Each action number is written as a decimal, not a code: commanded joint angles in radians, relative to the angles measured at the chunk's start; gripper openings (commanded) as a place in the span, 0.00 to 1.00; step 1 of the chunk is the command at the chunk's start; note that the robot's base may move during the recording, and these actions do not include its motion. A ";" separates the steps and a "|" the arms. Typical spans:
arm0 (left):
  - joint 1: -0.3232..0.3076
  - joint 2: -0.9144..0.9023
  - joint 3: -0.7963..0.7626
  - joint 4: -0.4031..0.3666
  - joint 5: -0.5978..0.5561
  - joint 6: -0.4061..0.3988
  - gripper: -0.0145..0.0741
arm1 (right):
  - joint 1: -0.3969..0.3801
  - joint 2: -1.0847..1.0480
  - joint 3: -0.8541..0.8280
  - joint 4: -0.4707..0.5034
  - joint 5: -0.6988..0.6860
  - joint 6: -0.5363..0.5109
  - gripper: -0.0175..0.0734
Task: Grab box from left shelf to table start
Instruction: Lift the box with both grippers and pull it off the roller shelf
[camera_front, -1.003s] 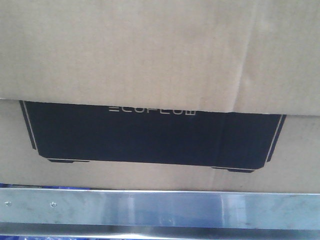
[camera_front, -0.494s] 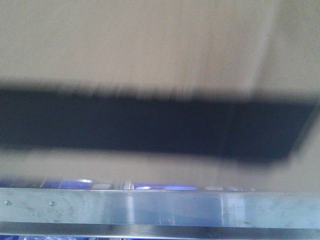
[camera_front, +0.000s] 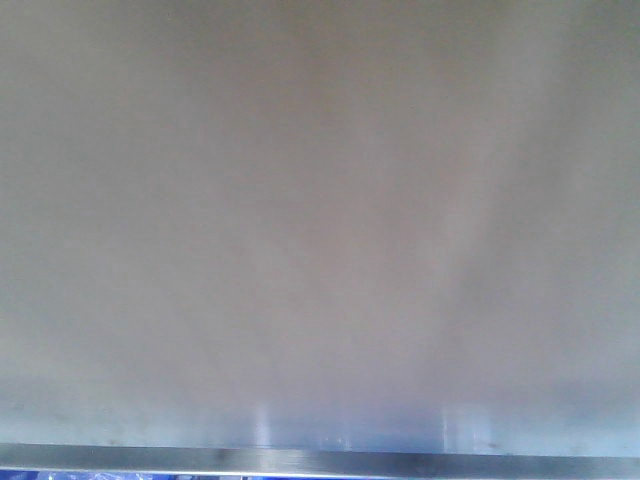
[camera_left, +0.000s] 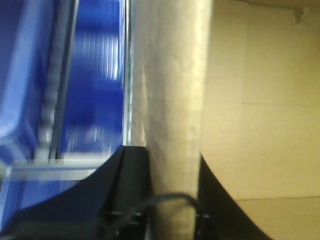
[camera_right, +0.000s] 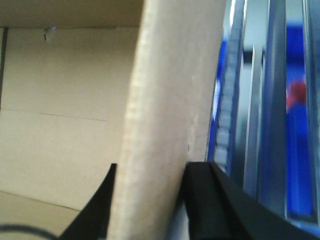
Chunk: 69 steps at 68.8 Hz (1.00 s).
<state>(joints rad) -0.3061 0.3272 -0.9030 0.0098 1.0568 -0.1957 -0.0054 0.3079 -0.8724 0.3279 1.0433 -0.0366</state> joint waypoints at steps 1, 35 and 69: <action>-0.007 -0.058 -0.034 0.004 -0.230 -0.019 0.06 | -0.004 -0.034 -0.028 -0.020 -0.148 -0.009 0.26; -0.007 -0.126 -0.030 0.004 -0.283 -0.019 0.06 | -0.004 -0.131 -0.028 -0.007 -0.247 -0.009 0.26; -0.007 -0.126 -0.030 0.004 -0.277 -0.019 0.06 | -0.004 -0.131 -0.028 -0.007 -0.246 -0.009 0.26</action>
<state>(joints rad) -0.3061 0.1952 -0.8992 0.0140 0.9855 -0.1826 -0.0054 0.1564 -0.8724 0.3699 0.9571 -0.0428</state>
